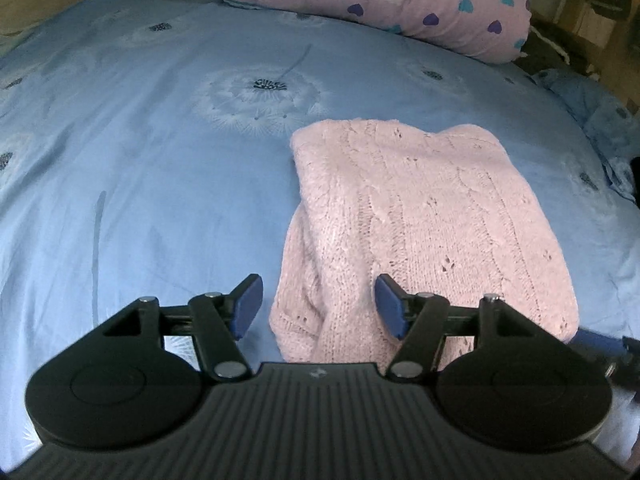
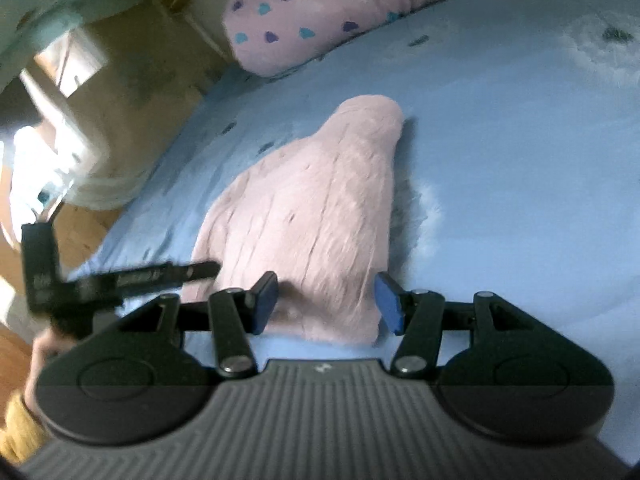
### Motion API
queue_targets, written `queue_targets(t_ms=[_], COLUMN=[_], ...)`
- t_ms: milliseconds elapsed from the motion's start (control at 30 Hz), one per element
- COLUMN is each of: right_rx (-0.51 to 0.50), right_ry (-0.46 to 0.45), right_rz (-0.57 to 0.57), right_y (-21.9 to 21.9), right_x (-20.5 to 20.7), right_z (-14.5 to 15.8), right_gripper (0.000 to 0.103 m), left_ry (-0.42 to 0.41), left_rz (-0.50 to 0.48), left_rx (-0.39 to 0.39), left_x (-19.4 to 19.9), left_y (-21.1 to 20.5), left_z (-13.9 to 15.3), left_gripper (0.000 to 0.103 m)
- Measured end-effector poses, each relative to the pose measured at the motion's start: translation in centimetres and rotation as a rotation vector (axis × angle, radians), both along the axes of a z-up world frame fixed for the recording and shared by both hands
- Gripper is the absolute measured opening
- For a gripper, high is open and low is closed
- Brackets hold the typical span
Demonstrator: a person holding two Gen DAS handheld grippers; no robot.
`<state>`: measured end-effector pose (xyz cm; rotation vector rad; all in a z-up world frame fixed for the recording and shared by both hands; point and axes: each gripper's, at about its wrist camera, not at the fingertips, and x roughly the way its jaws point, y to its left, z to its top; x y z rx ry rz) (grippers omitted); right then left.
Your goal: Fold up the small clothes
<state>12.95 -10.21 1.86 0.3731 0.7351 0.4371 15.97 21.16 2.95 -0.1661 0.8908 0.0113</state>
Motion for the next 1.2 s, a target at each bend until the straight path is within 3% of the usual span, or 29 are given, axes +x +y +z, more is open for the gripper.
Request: queue_targets(t_ms=[100,167,433,533,700,900,1067,1200], right_rx=[-0.186,-0.249,-0.254,-0.316,-0.228,-0.236,-0.160,-0.106], right_ry=[-0.061,-0.075,-0.133,-0.203,-0.066,-0.039,-0.026,-0.062], right_rz=[0.008,0.006,-0.165,-0.237,-0.248,-0.193,-0.165,-0.164], right_y=[2.5,3.9,5.2,4.5,1.2,1.0,-0.7,-1.6], right_x=[-1.4,-1.5,-0.4,-1.4,-1.2,-1.5,-2.2,-1.4], right_z=[-0.3,-0.8,-1.0,-0.6,-3.3,-2.8,-0.7,1.0], right_gripper=[0.057,0.057,0.057,0.053,0.056,0.056,0.056,0.067], left_ry=[-0.006,-0.009,-0.010,-0.005,0.003,-0.002,-0.035,-0.045], left_rz=[-0.012,-0.015,-0.003,-0.002,-0.004,0.004,-0.008,-0.009], left_rx=[0.034,0.047,0.065,0.088,0.092,0.035,-0.076,-0.124], left_x=[-0.3,-0.5,-0.5,-0.4,-0.5,-0.9,-1.6,-0.9], left_y=[-0.5,-0.8,-0.9,-0.8,-0.4,0.2,0.9,0.9], left_z=[0.2,0.4,0.1,-0.3,-1.3,-0.6,0.9,1.3], left_gripper=[0.068,0.068,0.068,0.071,0.078,0.078,0.079,0.086])
